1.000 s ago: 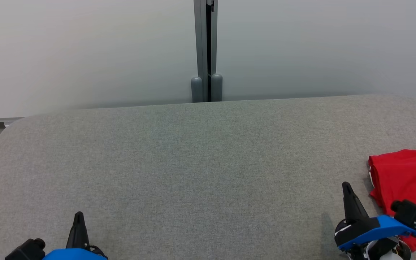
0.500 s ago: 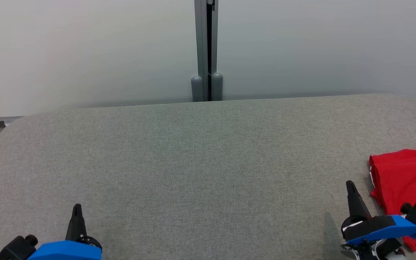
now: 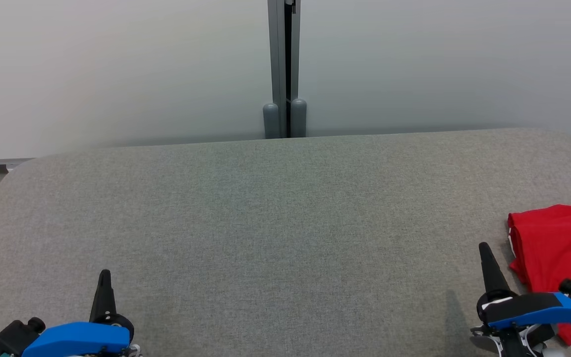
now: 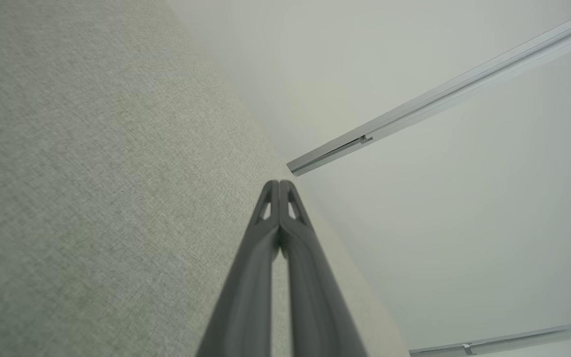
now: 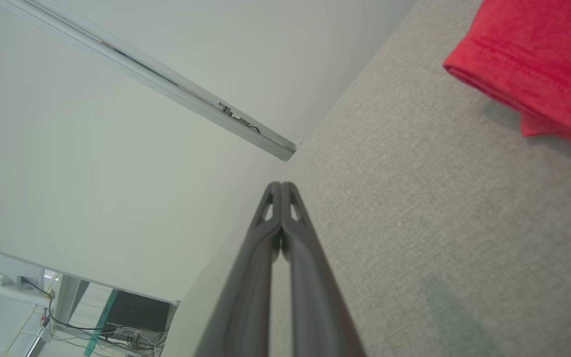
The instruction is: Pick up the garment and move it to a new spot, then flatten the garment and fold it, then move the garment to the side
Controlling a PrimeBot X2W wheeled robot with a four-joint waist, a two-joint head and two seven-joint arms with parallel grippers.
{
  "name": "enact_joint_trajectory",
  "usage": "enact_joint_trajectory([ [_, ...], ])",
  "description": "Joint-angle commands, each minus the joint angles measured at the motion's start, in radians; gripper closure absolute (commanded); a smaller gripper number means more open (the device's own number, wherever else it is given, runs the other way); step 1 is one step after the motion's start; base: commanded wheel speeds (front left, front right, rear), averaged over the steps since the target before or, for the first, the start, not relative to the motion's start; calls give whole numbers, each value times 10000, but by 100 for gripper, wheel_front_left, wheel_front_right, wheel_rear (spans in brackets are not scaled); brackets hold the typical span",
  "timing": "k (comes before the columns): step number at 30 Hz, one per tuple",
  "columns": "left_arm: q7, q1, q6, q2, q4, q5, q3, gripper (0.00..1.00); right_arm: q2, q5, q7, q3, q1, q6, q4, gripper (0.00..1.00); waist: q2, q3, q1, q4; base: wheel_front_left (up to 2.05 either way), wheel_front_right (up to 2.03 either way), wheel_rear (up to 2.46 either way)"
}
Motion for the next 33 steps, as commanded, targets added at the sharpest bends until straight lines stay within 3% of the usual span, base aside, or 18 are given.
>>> enact_joint_trajectory([
  [1,47,-287,-6,51,-161,-215,27,100,-77,269,53,-36,13,3,-187,100,-1,2,0,2,0,0,0],
  [33,858,-500,-10,53,-710,-3295,66,100,-105,3503,859,-196,178,3,-866,100,0,69,0,44,0,0,0],
])
